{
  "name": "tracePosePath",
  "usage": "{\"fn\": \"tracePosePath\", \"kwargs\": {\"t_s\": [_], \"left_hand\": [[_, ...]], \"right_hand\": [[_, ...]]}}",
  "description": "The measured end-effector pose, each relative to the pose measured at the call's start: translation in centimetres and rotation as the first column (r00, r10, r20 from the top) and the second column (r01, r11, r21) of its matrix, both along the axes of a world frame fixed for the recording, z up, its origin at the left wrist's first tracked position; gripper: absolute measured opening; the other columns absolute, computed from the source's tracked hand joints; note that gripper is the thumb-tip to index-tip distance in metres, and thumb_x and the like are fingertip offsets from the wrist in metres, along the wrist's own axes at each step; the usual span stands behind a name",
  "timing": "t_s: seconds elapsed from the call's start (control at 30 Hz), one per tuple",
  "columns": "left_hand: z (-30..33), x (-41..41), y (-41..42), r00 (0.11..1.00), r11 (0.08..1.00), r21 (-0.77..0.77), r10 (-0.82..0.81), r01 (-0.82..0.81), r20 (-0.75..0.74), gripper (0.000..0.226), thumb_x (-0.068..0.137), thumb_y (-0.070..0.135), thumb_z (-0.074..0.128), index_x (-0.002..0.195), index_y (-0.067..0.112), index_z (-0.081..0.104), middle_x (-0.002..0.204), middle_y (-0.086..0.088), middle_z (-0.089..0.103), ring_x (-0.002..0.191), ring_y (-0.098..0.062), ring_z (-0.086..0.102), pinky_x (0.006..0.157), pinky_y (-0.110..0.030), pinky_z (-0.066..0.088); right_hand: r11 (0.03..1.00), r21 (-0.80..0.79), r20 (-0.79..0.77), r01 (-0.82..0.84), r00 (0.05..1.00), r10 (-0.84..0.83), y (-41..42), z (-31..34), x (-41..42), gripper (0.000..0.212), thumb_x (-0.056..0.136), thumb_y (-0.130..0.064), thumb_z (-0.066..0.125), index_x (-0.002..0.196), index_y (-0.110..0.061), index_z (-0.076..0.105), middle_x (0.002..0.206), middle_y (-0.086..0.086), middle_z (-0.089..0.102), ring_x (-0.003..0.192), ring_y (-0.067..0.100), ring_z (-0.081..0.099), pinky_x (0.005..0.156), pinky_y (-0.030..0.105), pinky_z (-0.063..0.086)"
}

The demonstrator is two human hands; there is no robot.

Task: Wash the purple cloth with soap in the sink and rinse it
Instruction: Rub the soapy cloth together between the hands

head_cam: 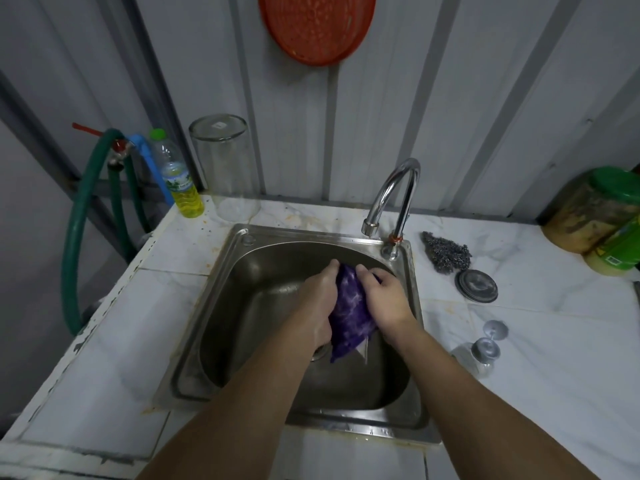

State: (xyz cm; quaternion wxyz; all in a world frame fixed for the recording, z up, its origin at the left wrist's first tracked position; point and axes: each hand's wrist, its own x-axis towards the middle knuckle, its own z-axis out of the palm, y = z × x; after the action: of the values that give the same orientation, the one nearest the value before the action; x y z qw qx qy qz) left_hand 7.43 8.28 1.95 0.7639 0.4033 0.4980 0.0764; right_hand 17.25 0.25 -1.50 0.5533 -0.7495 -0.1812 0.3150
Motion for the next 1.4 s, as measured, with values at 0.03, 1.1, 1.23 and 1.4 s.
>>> {"fn": "tracePosePath", "kwargs": {"t_s": [0.03, 1.1, 1.23, 1.4], "left_hand": [[0.1, -0.3, 0.4, 1.000, 0.998, -0.055, -0.009, 0.010, 0.007, 0.050, 0.093, 0.059, 0.058, 0.105, 0.015, 0.079, 0.102, -0.015, 0.081, 0.099, -0.034, 0.074, 0.099, -0.051, 0.054], [-2.7, -3.2, 0.6, 0.982, 0.989, 0.132, 0.043, -0.068, 0.182, 0.032, 0.099, 0.045, 0.060, 0.112, 0.017, 0.071, 0.097, 0.000, 0.077, 0.077, -0.016, 0.070, 0.061, -0.028, 0.055], [-0.7, -2.2, -0.3, 0.972, 0.986, -0.109, 0.147, -0.129, 0.181, 0.027, 0.105, 0.039, 0.051, 0.093, 0.019, 0.065, 0.089, -0.002, 0.071, 0.084, -0.020, 0.070, 0.084, -0.033, 0.059], [-0.8, -1.4, 0.0, 0.988, 0.992, -0.093, 0.095, -0.084, 0.125, 0.043, 0.103, 0.045, 0.047, 0.073, 0.015, 0.054, 0.049, -0.001, 0.057, 0.042, -0.014, 0.059, 0.051, -0.024, 0.047]], "right_hand": [[0.997, 0.077, -0.102, -0.001, 0.995, 0.009, -0.4, -0.2, -0.1, 0.025, 0.095, -0.044, 0.062, 0.091, -0.022, 0.072, 0.081, 0.001, 0.074, 0.074, 0.018, 0.072, 0.068, 0.032, 0.055], [0.928, 0.214, -0.432, 0.303, 0.882, -0.189, -1.0, 0.8, -2.4, 0.012, 0.100, -0.015, 0.055, 0.107, -0.014, 0.065, 0.092, 0.012, 0.076, 0.078, 0.026, 0.072, 0.065, 0.037, 0.060], [0.966, 0.234, 0.015, 0.107, 0.993, -0.114, -1.5, 1.1, -6.0, 0.012, 0.093, -0.029, 0.062, 0.081, -0.026, 0.064, 0.073, -0.007, 0.070, 0.066, 0.011, 0.065, 0.060, 0.028, 0.053], [0.990, 0.140, 0.547, -0.017, 0.834, -0.063, -0.8, 0.8, -7.8, 0.040, 0.085, -0.067, 0.060, 0.068, -0.030, 0.059, 0.068, -0.008, 0.062, 0.063, 0.011, 0.061, 0.059, 0.034, 0.052]]}}
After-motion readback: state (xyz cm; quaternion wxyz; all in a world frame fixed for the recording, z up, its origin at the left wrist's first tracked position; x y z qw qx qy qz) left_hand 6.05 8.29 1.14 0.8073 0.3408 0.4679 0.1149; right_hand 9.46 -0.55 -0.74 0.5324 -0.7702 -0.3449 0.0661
